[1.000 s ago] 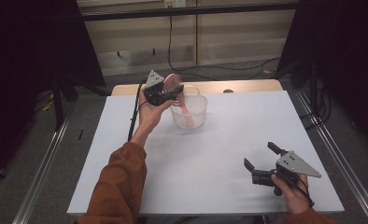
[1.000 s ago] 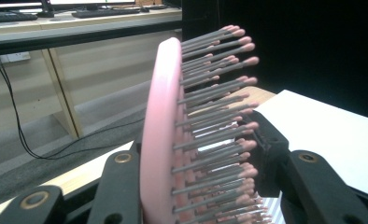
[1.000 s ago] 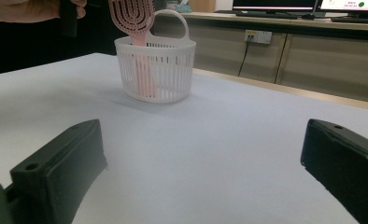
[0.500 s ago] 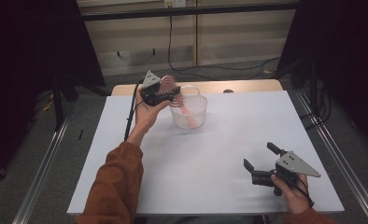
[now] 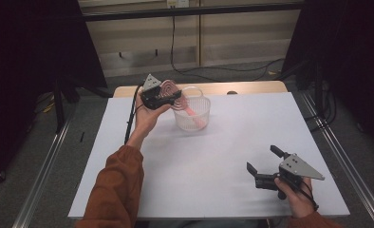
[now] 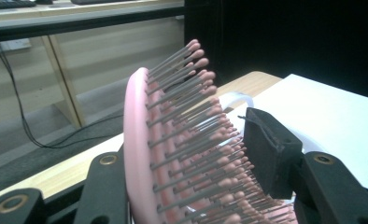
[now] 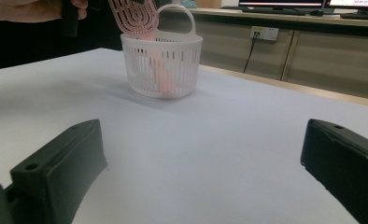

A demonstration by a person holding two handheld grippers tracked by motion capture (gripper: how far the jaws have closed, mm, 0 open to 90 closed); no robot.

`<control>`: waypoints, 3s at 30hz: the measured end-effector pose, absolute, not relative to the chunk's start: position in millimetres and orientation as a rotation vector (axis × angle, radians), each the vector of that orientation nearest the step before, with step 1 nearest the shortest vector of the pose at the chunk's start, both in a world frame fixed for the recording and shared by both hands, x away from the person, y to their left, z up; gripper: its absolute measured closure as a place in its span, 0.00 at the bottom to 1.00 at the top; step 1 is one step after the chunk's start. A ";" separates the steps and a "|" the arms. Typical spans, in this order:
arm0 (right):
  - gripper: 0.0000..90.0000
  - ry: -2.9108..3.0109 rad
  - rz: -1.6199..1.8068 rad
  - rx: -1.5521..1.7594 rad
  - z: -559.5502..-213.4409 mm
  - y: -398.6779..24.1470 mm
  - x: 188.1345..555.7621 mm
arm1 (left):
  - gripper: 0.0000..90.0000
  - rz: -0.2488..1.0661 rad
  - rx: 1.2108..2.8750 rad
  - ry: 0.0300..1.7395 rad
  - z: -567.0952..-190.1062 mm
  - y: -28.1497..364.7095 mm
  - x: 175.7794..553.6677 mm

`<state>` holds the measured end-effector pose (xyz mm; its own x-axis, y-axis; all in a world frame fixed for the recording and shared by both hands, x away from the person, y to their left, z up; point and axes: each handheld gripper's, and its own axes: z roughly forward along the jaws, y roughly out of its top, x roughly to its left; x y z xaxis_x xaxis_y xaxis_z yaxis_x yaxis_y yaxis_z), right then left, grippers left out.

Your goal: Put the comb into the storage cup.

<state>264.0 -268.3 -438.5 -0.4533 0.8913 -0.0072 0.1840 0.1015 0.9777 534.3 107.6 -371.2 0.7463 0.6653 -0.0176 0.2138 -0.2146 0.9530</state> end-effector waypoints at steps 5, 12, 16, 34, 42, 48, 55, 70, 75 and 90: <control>0.00 1.737 1.394 1.058 -438.6 -268.3 264.2 | 0.52 0.486 1.783 0.684 -374.9 109.3 533.5; 0.00 1.741 1.394 1.056 -438.8 -268.4 264.3 | 0.52 0.473 1.791 0.686 -374.7 108.3 532.0; 0.00 1.743 1.396 1.055 -438.8 -268.2 264.3 | 0.50 0.487 1.784 0.686 -374.6 109.0 531.3; 0.00 1.742 1.395 1.057 -438.6 -268.5 264.3 | 0.27 0.476 1.787 0.718 -379.2 105.5 533.6; 0.00 1.739 1.394 1.056 -438.5 -269.0 264.3 | 0.12 0.489 1.770 0.731 -377.2 103.6 532.2; 0.00 1.738 1.393 1.056 -438.4 -269.3 264.0 | 0.05 0.488 1.746 0.729 -374.5 106.1 531.8; 0.00 1.738 1.394 1.056 -438.4 -269.4 264.1 | 0.03 0.487 1.740 0.720 -374.2 106.1 531.2; 0.00 1.727 1.397 1.049 -437.6 -269.4 263.6 | 0.04 0.492 1.696 0.690 -366.5 110.8 526.0; 0.00 1.714 1.397 1.051 -437.4 -269.8 263.7 | 0.04 0.499 1.687 0.671 -361.1 109.6 522.0; 0.00 1.712 1.391 1.056 -438.3 -270.9 263.8 | 0.03 0.511 1.663 0.658 -358.3 116.3 515.7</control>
<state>263.8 -270.9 -438.3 -0.4378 0.8990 -0.0147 0.1696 0.0986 0.9806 515.7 116.3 -358.3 0.7422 0.6697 -0.0235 0.1432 -0.1242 0.9819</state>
